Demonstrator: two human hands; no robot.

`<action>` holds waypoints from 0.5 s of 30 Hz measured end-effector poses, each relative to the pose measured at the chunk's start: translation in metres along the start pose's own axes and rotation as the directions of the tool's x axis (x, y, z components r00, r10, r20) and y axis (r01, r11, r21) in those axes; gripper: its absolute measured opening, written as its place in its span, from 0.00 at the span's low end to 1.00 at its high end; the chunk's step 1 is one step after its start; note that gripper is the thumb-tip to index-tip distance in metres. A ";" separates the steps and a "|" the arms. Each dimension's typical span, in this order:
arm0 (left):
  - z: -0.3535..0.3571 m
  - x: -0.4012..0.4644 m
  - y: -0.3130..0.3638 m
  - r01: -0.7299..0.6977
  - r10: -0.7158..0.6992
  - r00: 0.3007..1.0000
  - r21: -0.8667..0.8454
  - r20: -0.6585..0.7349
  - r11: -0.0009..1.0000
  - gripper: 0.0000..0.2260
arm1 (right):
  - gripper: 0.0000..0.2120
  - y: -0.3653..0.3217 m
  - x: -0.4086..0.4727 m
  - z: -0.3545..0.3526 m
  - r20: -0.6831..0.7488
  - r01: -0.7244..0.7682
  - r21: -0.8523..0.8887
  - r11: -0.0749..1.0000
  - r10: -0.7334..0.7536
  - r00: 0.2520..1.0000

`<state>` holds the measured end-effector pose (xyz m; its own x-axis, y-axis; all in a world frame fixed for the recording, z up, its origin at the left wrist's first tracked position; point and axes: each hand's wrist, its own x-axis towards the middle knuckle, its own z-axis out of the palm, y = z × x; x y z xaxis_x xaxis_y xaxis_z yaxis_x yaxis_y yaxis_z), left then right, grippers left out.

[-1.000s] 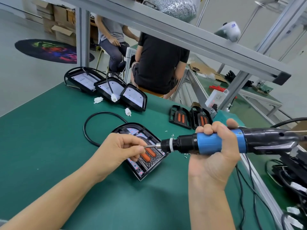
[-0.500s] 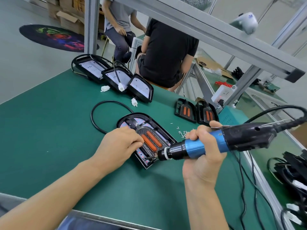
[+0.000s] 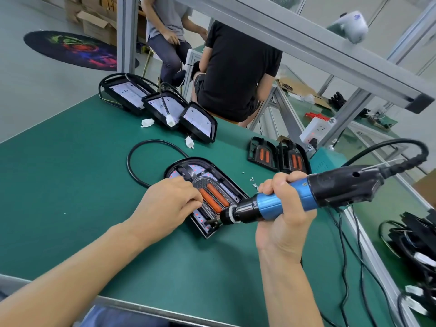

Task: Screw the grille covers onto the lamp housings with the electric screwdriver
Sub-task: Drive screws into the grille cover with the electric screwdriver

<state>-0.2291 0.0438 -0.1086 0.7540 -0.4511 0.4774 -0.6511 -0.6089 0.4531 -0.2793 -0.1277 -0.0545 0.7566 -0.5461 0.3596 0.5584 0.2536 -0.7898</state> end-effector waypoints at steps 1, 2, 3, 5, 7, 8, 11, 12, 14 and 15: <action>0.000 0.000 0.000 0.003 -0.003 1.000 0.001 0.005 1.000 0.04 | 0.13 -0.001 -0.001 0.001 0.015 0.012 -0.012 1.000 -0.012 1.000; 0.000 0.000 -0.001 0.008 -0.008 1.000 0.002 0.010 1.000 0.04 | 0.14 0.000 0.000 0.000 0.021 0.007 -0.011 1.000 -0.007 1.000; 0.000 0.001 -0.001 0.016 -0.016 1.000 0.000 0.016 1.000 0.04 | 0.13 0.001 0.001 -0.001 0.034 0.004 -0.003 1.000 -0.004 0.999; -0.001 0.002 0.000 0.029 -0.029 0.999 -0.003 0.026 1.000 0.04 | 0.12 0.000 0.002 -0.002 0.038 -0.002 0.013 1.000 0.002 0.999; -0.001 0.004 0.000 0.040 -0.040 0.999 -0.006 0.029 0.999 0.05 | 0.12 -0.001 0.000 -0.004 0.017 0.009 0.029 1.000 -0.009 1.000; -0.002 0.005 0.001 0.048 -0.048 0.999 -0.013 0.025 0.999 0.05 | 0.12 -0.003 0.000 -0.006 -0.007 0.010 0.051 0.999 -0.010 1.000; -0.003 0.016 0.005 0.058 -0.059 0.998 -0.046 -0.013 0.997 0.07 | 0.12 -0.012 0.007 -0.015 -0.100 0.023 0.137 0.990 -0.009 0.995; -0.003 0.021 0.007 0.064 -0.065 0.998 -0.059 -0.018 0.996 0.07 | 0.12 -0.017 0.011 -0.019 -0.131 0.042 0.160 0.986 -0.021 0.991; 0.000 0.036 0.014 0.068 -0.070 0.997 -0.076 -0.020 0.995 0.08 | 0.12 -0.025 0.019 -0.028 -0.178 0.103 0.172 0.980 -0.072 0.981; 0.003 0.045 0.017 0.067 -0.069 0.997 -0.078 -0.017 0.995 0.06 | 0.12 -0.028 0.023 -0.033 -0.206 0.135 0.167 0.977 -0.100 0.974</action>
<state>-0.2061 0.0113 -0.0812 0.7956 -0.3965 0.4580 -0.6035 -0.5851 0.5417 -0.2884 -0.1739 -0.0404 0.6110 -0.7210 0.3267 0.7046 0.3073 -0.6397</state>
